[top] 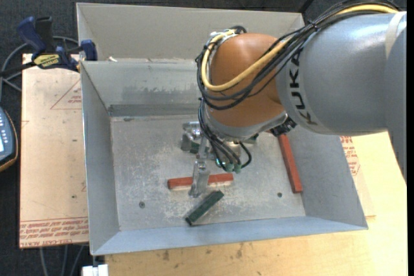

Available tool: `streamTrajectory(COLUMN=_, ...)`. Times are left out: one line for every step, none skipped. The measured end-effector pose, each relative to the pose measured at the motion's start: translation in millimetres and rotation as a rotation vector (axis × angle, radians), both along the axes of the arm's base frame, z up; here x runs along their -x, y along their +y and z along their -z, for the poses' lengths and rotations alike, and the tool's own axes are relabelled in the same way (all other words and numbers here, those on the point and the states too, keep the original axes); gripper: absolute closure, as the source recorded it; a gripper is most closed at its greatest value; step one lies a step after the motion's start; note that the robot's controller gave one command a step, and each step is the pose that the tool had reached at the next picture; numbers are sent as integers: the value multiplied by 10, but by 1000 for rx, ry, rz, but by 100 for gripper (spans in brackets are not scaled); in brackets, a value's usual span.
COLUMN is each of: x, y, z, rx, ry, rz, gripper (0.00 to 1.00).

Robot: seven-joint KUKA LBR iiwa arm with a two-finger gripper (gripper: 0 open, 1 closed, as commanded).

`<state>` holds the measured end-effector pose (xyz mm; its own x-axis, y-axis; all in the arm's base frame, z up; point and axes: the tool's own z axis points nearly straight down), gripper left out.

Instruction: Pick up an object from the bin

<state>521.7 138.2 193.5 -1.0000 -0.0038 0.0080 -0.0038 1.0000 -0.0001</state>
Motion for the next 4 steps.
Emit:
streamTrajectory(x=-200, y=-130, z=330, rx=-1, ry=-6, rz=-254, gripper=0)
streamTrajectory(x=-401, y=-99, z=1220, rx=-3, ry=-5, rz=-490, gripper=0)
streamTrajectory(x=-411, y=-99, z=1202, rx=-4, ry=-8, rz=-489, gripper=100)
streamTrajectory(x=-762, y=-179, z=-599, rx=-2, ry=-22, rz=-470, gripper=100)
